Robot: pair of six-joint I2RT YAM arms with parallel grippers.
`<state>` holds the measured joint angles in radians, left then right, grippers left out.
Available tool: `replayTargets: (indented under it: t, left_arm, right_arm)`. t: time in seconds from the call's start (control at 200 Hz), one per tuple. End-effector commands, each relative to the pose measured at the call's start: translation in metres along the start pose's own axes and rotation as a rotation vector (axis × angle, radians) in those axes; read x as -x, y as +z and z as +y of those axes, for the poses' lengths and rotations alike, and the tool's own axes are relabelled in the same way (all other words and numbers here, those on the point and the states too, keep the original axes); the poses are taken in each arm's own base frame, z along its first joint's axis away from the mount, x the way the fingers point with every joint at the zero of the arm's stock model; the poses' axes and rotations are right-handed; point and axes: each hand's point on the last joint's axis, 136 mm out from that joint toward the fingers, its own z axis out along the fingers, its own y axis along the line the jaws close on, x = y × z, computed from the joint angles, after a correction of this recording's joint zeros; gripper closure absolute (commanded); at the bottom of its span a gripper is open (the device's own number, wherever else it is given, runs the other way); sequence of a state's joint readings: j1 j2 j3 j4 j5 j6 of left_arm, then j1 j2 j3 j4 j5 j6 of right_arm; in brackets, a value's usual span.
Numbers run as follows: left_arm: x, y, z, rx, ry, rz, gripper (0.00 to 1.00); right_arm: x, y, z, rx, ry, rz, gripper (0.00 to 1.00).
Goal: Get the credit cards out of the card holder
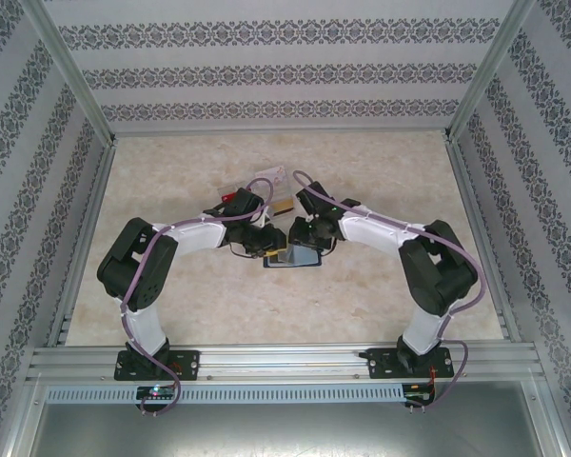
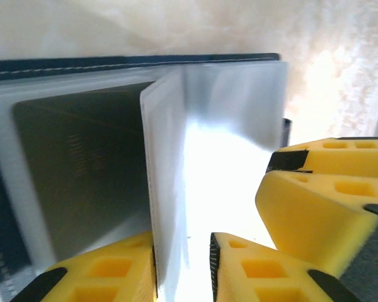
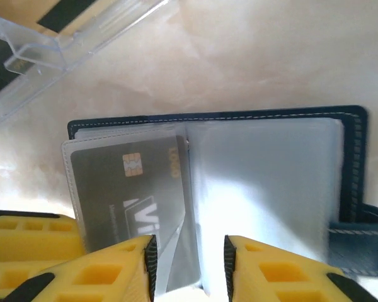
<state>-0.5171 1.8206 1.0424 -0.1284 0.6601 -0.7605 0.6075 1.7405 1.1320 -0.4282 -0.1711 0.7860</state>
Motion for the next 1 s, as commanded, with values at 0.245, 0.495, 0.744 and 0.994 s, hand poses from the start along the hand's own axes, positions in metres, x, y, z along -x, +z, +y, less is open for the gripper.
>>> replayTargets:
  t: [0.245, 0.495, 0.744, 0.994]
  left_arm:
    - [0.000, 0.003, -0.053, -0.171, 0.083, 0.010, 0.57]
    - [0.001, 0.015, -0.056, -0.202, 0.067, 0.014, 0.52]
    - [-0.002, 0.018, -0.047, -0.171, 0.061, 0.023, 0.52]
    - [0.009, 0.003, -0.024, -0.048, 0.027, -0.059, 0.55]
  right_arm:
    - [0.018, -0.052, -0.008, 0.029, 0.030, -0.184, 0.61]
    - [0.022, -0.060, -0.013, 0.020, 0.047, -0.222, 0.62]
    - [0.022, -0.058, -0.013, 0.029, 0.064, -0.235, 0.64]
    - [0.015, -0.041, -0.010, 0.011, 0.041, -0.170, 0.65]
